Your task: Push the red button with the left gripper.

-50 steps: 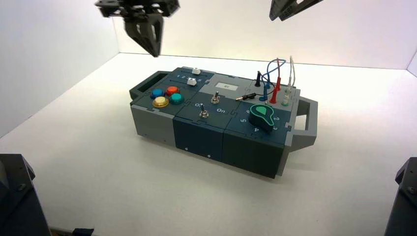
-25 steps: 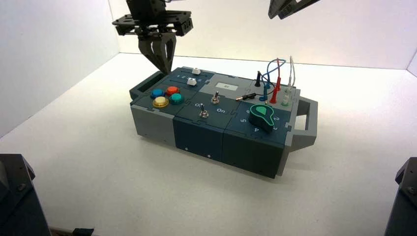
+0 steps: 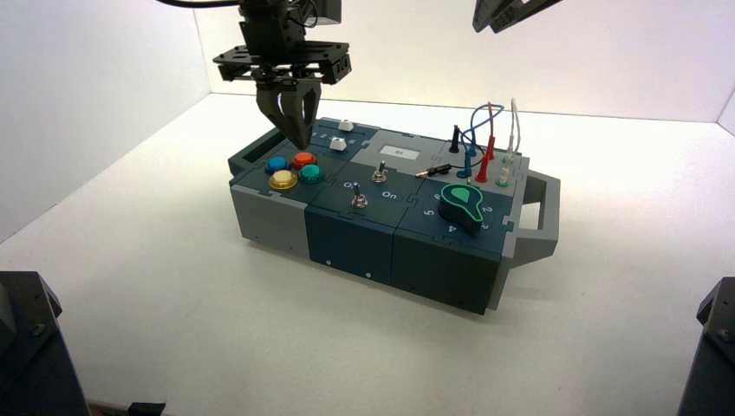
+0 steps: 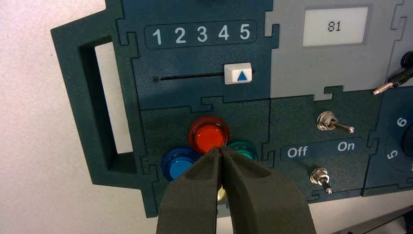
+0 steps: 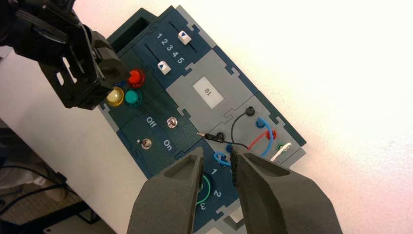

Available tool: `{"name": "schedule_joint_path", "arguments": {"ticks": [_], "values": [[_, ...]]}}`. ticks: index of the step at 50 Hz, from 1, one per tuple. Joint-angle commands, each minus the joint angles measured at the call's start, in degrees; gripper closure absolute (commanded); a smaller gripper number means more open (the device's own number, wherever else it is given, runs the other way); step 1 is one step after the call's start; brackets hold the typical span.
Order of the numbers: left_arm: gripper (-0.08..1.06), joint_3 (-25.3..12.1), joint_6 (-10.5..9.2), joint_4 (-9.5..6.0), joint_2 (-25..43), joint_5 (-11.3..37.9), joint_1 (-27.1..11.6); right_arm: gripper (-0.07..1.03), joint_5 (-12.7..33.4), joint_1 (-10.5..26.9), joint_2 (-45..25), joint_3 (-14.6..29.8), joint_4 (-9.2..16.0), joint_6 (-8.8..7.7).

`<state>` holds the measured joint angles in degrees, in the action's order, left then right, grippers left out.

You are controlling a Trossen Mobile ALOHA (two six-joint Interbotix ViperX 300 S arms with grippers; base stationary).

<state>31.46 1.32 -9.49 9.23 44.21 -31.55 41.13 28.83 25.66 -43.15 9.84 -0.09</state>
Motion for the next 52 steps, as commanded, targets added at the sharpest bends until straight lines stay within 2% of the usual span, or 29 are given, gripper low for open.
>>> {"name": "schedule_joint_path", "arguments": {"ticks": [1,15,52], "values": [[1.00,-1.58,0.18,-0.09,0.09,-0.18,-0.26,0.64,-0.44,-0.18,1.23,1.85,0.18,0.18],[1.00,-2.37,0.18,-0.09,3.16,-0.18,-0.26,0.64,-0.44,-0.18,1.58,1.76,0.00,0.00],[1.00,-1.58,-0.53,-0.18,3.08,-0.26,0.88,0.64,0.53,-0.18,1.58,2.64,-0.88,-0.35]]}}
